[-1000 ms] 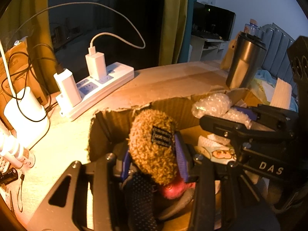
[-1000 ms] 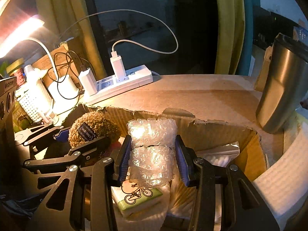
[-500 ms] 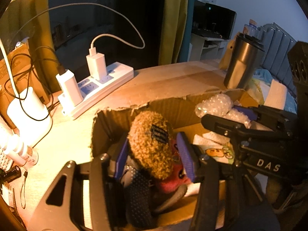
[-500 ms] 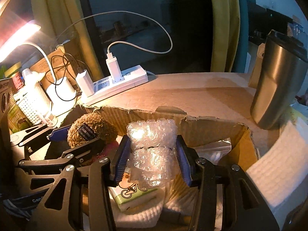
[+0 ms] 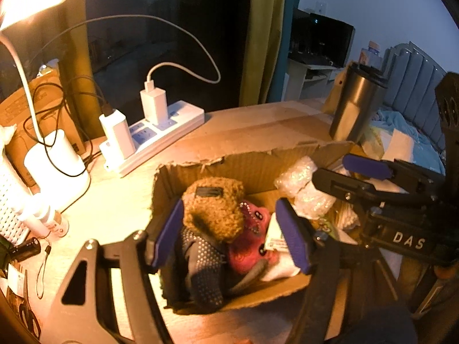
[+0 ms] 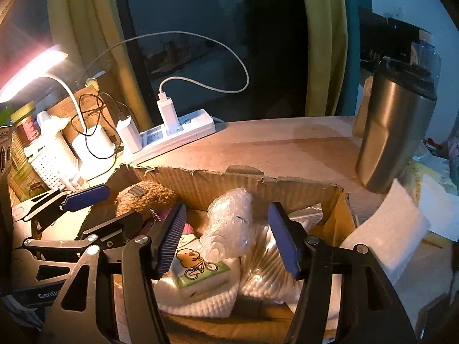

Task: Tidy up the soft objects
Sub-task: 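Lower both items into the box and open both grippers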

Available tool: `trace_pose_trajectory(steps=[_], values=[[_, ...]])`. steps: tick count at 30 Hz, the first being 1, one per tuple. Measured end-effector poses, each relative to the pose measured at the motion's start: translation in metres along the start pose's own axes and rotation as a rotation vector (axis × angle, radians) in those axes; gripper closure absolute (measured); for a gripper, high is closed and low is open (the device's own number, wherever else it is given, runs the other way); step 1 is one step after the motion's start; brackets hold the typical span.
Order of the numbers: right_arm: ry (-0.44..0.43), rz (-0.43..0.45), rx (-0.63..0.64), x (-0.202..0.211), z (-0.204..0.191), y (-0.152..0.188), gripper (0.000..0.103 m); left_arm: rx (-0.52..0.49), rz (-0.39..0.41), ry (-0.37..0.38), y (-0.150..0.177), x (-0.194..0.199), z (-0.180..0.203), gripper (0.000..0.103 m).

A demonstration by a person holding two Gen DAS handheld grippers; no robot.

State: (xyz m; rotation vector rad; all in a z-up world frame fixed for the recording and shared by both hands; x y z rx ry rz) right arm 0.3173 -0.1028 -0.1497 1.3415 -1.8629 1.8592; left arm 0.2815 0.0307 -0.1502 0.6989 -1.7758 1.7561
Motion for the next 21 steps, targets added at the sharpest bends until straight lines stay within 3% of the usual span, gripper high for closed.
trace_pose_trajectory(steps=[21], values=[[0.028, 0.101, 0.043, 0.071, -0.026, 0.001, 0.040, 0.019, 0.119, -0.007, -0.003, 0.075, 0.004, 0.035]])
Point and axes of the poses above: each gripper's, at about its wrist camera, not at the fingertips, and x roughly against the way its jaws point, z to its right, y to its underside, the point moved 5 cm from there along -x, roughly the way its jaws point, and after that the axes turned 7 degrees about -x, right-handed, at the moved point
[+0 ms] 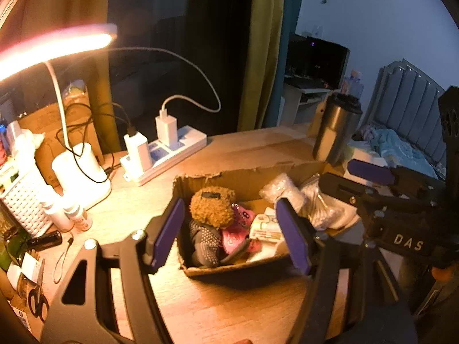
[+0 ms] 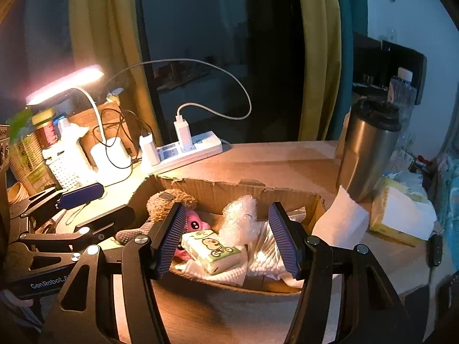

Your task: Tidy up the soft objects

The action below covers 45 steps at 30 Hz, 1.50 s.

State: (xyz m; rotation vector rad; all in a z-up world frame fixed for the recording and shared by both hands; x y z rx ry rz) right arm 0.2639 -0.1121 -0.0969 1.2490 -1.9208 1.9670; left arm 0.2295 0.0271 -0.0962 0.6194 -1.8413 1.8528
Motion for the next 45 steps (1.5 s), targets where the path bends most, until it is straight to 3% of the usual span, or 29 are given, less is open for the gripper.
trace_pose_trajectory(steps=[40, 45], values=[[0.047, 0.250, 0.089, 0.159, -0.053, -0.007, 0.036, -0.042, 0.280, -0.008, -0.015, 0.169, 0.023, 0.032], [0.050, 0.284, 0.090, 0.181, -0.055, -0.004, 0.035, -0.048, 0.318, -0.015, -0.015, 0.190, 0.029, 0.020]])
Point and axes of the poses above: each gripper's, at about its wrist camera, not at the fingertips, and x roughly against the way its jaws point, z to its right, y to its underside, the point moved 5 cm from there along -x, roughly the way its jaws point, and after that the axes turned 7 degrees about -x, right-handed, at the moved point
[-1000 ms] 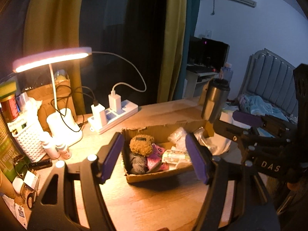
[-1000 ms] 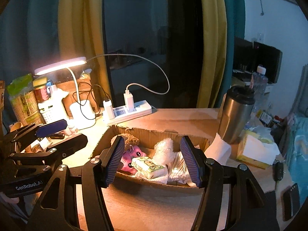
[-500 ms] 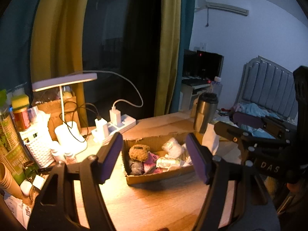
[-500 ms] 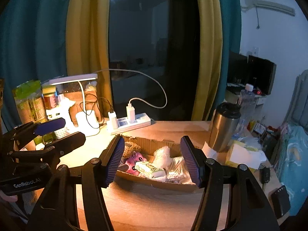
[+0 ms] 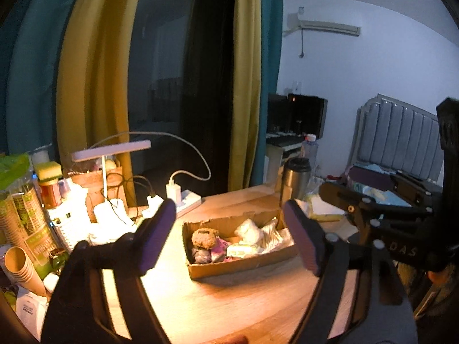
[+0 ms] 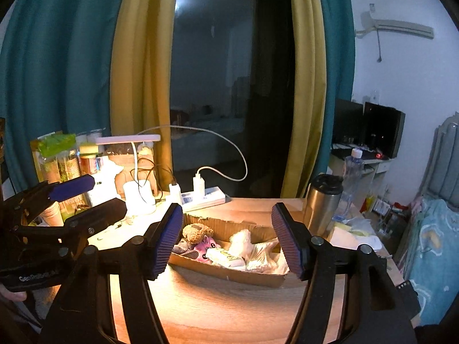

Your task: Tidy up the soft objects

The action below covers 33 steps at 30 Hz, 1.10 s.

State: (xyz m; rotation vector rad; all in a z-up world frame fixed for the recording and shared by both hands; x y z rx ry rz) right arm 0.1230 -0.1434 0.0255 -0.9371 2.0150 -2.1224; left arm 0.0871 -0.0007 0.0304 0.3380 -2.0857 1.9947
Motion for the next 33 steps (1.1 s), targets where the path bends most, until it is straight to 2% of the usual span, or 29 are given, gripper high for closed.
trace_pose_trajectory(steps=[3, 5, 20, 33], values=[[0.008, 0.020, -0.001, 0.014, 0.001, -0.001, 0.032, 0.004, 0.019, -0.006, -0.003, 0.010, 0.003, 0.014], [0.013, 0.033, -0.004, 0.022, 0.001, -0.001, 0.030, 0.007, 0.033, -0.011, -0.005, 0.017, 0.004, 0.013], [0.053, 0.116, -0.025, 0.083, -0.005, 0.002, 0.029, -0.016, 0.092, -0.081, -0.005, 0.070, 0.019, 0.012], [0.058, 0.142, -0.041, 0.096, -0.001, 0.006, 0.028, -0.065, 0.114, -0.084, -0.008, 0.083, 0.037, 0.012]])
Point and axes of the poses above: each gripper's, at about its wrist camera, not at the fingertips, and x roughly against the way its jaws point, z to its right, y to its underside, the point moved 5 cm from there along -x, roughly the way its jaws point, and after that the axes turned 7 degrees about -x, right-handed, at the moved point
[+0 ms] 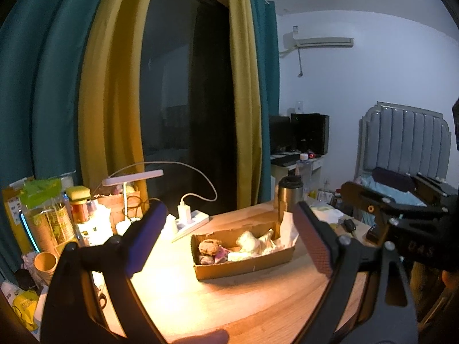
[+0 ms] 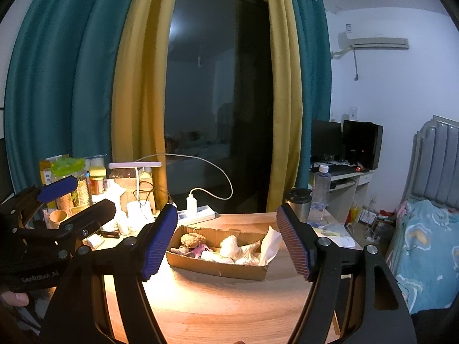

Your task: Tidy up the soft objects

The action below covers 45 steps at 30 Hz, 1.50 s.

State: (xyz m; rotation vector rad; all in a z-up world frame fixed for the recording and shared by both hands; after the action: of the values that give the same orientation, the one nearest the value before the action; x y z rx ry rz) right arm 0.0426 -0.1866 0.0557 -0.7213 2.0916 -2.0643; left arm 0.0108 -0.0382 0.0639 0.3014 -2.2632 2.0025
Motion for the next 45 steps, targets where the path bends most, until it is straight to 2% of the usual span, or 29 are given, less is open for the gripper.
trace_pose_trajectory(steps=[45], values=[[0.003, 0.000, 0.001, 0.005, -0.002, 0.006, 0.028, 0.024, -0.003, 0.020, 0.001, 0.004, 0.007, 0.012]])
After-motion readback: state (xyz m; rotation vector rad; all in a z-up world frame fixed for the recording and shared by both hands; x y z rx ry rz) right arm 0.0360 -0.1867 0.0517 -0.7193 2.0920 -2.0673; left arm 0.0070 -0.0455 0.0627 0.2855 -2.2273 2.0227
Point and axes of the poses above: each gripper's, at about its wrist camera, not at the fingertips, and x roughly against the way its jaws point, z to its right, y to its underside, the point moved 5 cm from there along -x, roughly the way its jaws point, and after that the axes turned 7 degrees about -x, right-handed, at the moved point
